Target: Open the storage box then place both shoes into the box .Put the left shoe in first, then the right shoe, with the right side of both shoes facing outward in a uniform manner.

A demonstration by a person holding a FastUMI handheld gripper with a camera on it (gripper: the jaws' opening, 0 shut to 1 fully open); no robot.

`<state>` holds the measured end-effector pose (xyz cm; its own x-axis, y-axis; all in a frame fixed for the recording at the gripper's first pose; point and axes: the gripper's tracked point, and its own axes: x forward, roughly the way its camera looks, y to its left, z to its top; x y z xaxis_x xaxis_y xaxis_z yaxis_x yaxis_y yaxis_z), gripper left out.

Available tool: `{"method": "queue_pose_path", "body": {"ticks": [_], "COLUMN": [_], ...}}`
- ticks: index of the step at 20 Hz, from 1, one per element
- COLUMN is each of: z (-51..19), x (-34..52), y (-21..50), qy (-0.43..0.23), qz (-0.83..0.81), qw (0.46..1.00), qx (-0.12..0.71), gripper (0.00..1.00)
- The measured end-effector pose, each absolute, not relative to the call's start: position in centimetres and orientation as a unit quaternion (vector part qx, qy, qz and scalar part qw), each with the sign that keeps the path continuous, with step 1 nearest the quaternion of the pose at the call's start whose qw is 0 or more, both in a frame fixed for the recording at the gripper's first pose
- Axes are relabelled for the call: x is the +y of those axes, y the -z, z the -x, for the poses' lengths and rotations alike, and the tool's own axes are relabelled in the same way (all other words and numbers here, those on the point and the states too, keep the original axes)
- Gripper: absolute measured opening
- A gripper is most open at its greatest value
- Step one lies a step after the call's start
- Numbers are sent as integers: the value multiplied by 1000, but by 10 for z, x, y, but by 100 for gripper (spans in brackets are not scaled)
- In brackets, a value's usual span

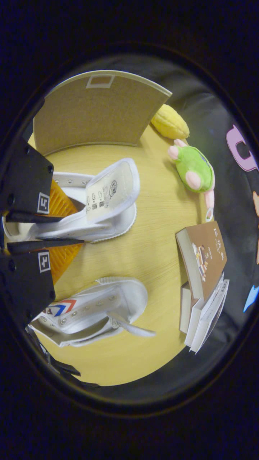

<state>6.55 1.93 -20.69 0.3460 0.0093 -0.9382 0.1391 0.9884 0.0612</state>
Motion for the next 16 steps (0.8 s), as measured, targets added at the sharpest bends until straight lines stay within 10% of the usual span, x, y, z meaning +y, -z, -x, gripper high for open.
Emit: {"method": "queue_pose_path", "body": {"ticks": [16], "z": [-65], "x": [10], "y": [195], "qy": [78], "qz": [-21], "qw": [843], "qx": [532], "gripper": [8]}}
